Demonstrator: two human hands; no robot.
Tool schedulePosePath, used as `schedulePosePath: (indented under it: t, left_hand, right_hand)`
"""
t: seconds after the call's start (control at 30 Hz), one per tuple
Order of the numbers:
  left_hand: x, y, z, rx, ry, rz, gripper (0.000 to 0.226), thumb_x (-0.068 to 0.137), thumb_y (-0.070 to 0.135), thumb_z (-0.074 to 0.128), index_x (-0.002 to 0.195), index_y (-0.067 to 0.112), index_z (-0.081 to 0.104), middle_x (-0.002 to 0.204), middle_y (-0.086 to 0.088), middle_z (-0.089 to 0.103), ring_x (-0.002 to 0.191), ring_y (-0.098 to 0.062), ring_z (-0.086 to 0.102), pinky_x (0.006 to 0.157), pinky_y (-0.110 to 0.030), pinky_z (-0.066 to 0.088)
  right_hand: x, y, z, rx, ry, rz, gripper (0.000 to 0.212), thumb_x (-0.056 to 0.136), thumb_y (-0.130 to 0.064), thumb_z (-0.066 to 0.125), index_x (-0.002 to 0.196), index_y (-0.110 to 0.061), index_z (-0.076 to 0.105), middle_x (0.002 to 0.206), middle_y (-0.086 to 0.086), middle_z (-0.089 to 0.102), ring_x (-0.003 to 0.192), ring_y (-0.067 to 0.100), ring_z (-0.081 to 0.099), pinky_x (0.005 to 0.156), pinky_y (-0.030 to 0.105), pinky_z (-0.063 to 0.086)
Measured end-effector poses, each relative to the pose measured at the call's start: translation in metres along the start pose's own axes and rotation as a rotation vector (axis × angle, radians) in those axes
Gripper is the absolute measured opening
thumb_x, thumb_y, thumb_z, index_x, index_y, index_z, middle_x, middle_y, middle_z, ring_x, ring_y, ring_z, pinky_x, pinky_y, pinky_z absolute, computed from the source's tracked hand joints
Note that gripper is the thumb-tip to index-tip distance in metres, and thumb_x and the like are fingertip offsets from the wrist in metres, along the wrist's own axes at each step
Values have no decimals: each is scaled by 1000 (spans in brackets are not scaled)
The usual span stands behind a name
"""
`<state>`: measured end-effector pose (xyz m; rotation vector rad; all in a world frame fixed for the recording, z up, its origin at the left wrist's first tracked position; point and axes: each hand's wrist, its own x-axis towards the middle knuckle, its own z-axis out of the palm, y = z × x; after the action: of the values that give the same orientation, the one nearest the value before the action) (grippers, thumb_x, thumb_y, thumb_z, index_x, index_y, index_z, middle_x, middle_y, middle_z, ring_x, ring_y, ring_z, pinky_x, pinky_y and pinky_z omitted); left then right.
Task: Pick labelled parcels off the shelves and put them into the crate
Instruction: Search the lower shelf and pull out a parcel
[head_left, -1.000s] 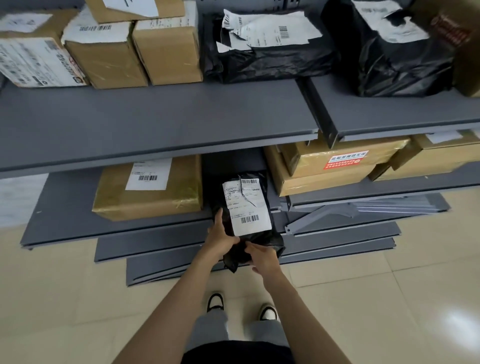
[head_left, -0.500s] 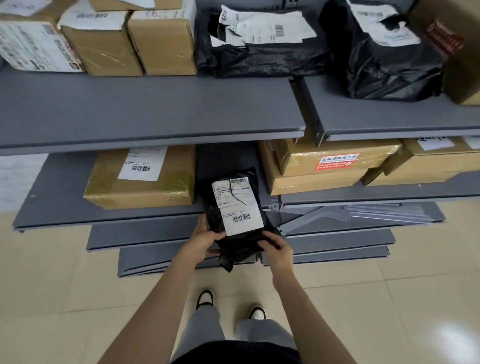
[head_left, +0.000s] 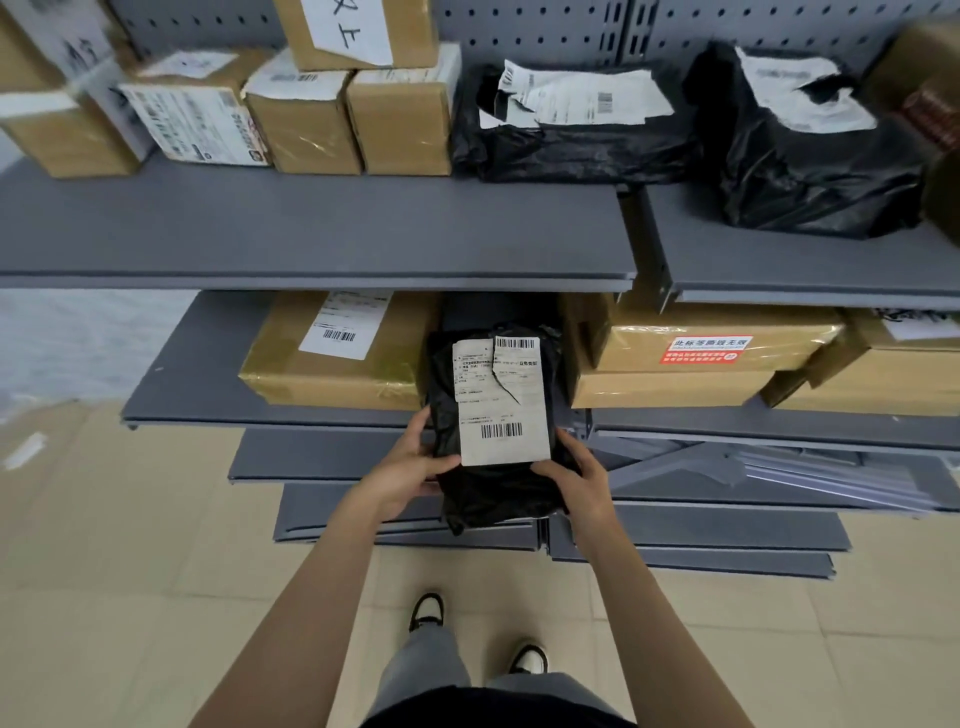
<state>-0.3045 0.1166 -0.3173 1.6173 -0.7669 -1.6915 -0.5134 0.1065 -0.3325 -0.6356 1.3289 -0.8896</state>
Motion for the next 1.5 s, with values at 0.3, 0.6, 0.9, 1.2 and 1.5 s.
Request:
schedulePosePath:
  t: [0.3,0.6,0.9,1.2,1.5]
  left_hand:
    - [19,1,6,24,128,-37,75,87,5,61,145,30,20,114,-2,61,91,-11,62,60,-22,50]
    - [106,44,25,158,374,-60,48,92,0,50,137,5,36,135,-17,49,118,-33,49,89,-36,42]
    - [126,109,64,-165,355,33,31,101,28,30,97,10,55,84,-3,68,89,-24,55,79,-33,49]
    - [113,147,132,-1003,540,-221,31,101,24,31,73,15,41,74,-4,37,68,-14,40,96,-23,33]
    - [89,130,151,114,129,143,17,86,37,61,99,28,56,110,3,59,96,-13,56,90,-31,44]
  right_hand:
    - [20,-6,5,1,34,60,58,80,-2,68,133,-16,52,129,9,58,117,28,55,103,43,45]
    - [59,-48,-36,-38,420,42,25,90,-18,59,114,-11,60,107,10,60,89,19,57,86,34,50]
    - [83,-127,-110,302,779,-114,25,95,-28,41,113,-15,53,117,5,56,108,20,54,105,38,41]
    - [97,-152,-131,346,796,-230,53,95,-45,34,143,-23,33,145,3,42,131,25,42,113,43,30]
    - [72,-129,-151,205,586,-242,60,87,-44,54,141,-26,34,140,6,40,123,23,40,110,41,29]
